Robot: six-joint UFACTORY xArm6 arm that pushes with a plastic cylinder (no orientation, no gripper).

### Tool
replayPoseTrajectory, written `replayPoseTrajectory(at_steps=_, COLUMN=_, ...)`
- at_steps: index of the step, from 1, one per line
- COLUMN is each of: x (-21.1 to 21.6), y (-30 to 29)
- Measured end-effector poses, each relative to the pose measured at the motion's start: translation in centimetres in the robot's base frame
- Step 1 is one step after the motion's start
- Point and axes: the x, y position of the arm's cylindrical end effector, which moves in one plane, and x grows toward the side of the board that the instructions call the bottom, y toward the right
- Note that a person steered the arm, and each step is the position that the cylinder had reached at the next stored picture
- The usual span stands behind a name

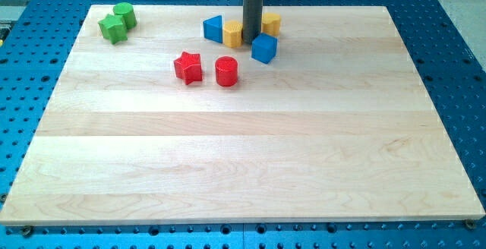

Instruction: Move the yellow hexagon to the bottom left of the red circle

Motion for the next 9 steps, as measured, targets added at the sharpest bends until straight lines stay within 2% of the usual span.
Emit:
replayPoseTrajectory(at_steps=1, x=-7.0, y=0.7)
replayPoseTrajectory(at_steps=2, x=-5.1, y=-4.2)
replayPoseTrajectory(at_steps=3, x=4.9, y=-3.4)
replayPoseTrajectory(at_steps=4, x=10.4, y=-4.5)
replayPoseTrajectory(at_steps=5, x=6.3, y=0.6)
replayPoseTrajectory(at_steps=6, x=11.0, y=1.7)
replayPoseTrajectory(at_steps=7, x=14.7, y=-3.2)
replayPoseTrajectory(at_steps=8, x=15.6, y=4.0)
replayPoseTrajectory(at_steps=9, x=14.2, y=9.3)
